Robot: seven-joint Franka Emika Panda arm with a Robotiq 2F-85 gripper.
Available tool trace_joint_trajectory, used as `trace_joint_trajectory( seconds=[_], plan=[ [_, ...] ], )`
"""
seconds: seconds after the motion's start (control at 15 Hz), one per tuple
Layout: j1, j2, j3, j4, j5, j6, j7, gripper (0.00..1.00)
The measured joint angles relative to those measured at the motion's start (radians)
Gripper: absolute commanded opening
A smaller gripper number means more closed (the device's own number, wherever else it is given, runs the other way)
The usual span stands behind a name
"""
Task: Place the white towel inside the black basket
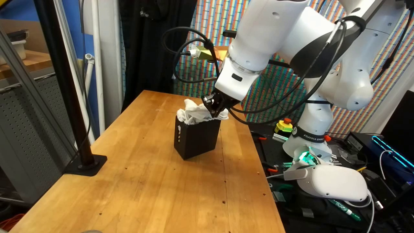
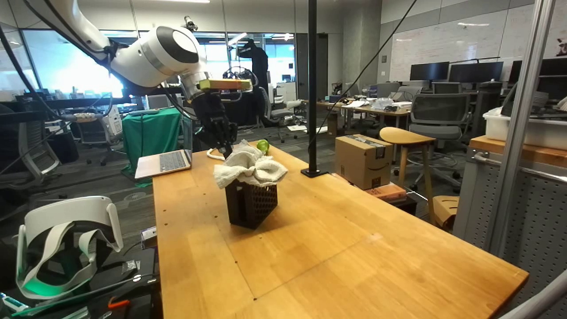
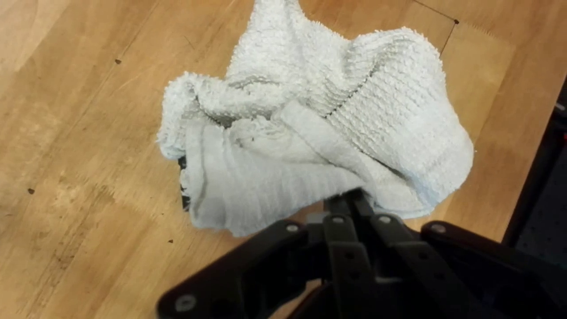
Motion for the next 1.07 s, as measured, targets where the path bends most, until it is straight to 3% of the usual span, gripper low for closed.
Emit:
trace_joint_trajectory(
  seconds=[1.07],
  plan=[
    [-0.021,-0.013,-0.037,-0.002,-0.052,-0.001,-0.012,0.09]
  ],
)
